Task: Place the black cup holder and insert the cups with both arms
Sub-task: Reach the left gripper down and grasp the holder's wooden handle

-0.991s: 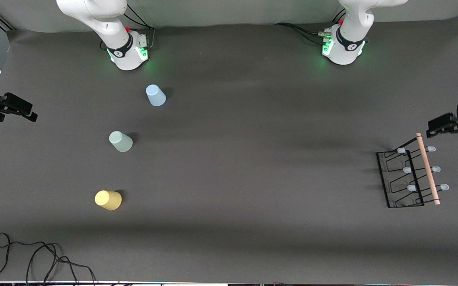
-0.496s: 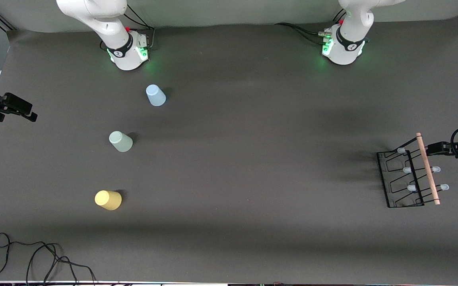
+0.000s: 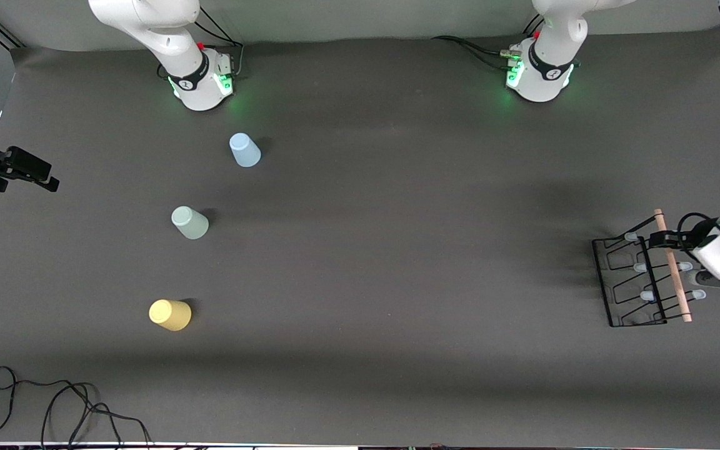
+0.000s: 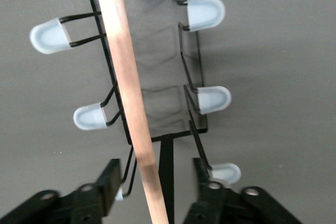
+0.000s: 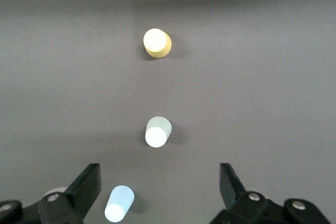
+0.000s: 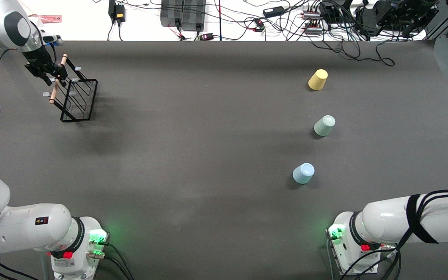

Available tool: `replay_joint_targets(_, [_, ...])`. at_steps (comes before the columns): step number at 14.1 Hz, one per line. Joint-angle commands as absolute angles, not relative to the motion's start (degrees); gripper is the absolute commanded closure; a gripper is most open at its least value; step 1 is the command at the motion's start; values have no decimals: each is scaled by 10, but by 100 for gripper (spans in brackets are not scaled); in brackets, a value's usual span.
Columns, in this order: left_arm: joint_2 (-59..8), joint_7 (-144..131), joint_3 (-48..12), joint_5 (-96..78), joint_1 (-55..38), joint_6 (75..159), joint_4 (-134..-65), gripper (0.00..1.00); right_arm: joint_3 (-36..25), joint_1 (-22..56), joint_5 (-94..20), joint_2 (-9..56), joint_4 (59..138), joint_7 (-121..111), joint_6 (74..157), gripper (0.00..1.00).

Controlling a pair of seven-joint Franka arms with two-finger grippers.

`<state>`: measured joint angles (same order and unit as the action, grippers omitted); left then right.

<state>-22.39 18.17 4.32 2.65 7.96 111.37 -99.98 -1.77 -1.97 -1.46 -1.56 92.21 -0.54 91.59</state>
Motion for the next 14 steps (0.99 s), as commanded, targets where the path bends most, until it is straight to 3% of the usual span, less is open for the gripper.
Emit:
replay_joint_targets(1, [-235, 188, 43, 46, 78, 1132, -1000, 70, -19, -18, -10, -18, 924, -10, 917, 0])
replay_joint_targets(2, [-238, 189, 43, 46, 78, 1136, -998, 100, -19, -18, -10, -18, 924, -10, 917, 0])
replay_joint_targets(8, [-210, 185, 36, 45, 53, 1102, -948, 100, -19, -17, -11, -19, 923, -9, 916, 0])
replay_joint_targets(14, [-155, -14, 33, 35, -74, 1086, -947, 100, -18, -17, -10, -19, 919, -9, 916, 0])
